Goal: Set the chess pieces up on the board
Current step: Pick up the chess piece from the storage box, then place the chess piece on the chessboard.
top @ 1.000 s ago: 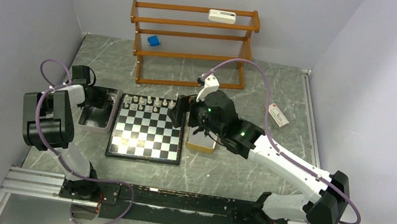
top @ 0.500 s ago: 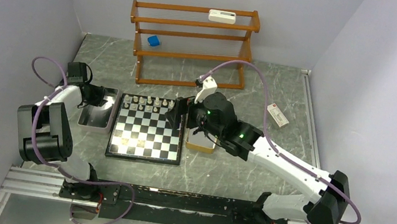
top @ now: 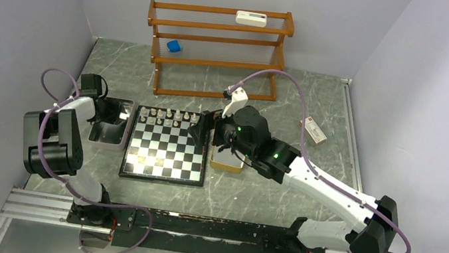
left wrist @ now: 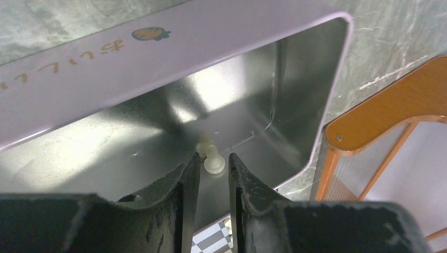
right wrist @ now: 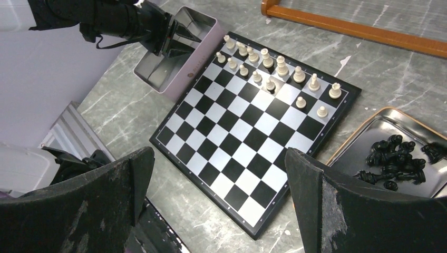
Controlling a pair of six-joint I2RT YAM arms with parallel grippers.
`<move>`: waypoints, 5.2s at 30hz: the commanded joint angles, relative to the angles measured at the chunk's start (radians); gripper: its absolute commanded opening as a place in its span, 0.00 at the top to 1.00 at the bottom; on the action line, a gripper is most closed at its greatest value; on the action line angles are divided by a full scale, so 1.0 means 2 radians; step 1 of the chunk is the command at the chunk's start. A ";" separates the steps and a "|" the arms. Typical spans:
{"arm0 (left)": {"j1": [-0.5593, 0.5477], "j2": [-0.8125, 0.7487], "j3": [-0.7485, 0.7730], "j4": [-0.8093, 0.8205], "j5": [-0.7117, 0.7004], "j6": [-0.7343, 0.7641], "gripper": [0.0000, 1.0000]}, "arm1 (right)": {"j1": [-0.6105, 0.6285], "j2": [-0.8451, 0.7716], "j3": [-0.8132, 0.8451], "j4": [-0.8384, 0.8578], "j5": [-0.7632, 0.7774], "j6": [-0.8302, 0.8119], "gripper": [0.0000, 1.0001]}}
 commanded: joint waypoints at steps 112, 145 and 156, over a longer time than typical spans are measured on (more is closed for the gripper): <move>-0.430 -0.021 -0.163 0.478 -0.204 0.447 0.95 | 0.004 -0.179 -0.089 0.019 -0.021 0.026 0.00; -0.430 0.033 -0.144 0.478 -0.209 0.463 0.80 | 0.004 -0.204 -0.104 0.013 -0.012 0.031 0.00; -0.430 0.038 -0.143 0.483 -0.209 0.469 0.83 | 0.004 -0.210 -0.105 0.011 -0.009 0.036 0.00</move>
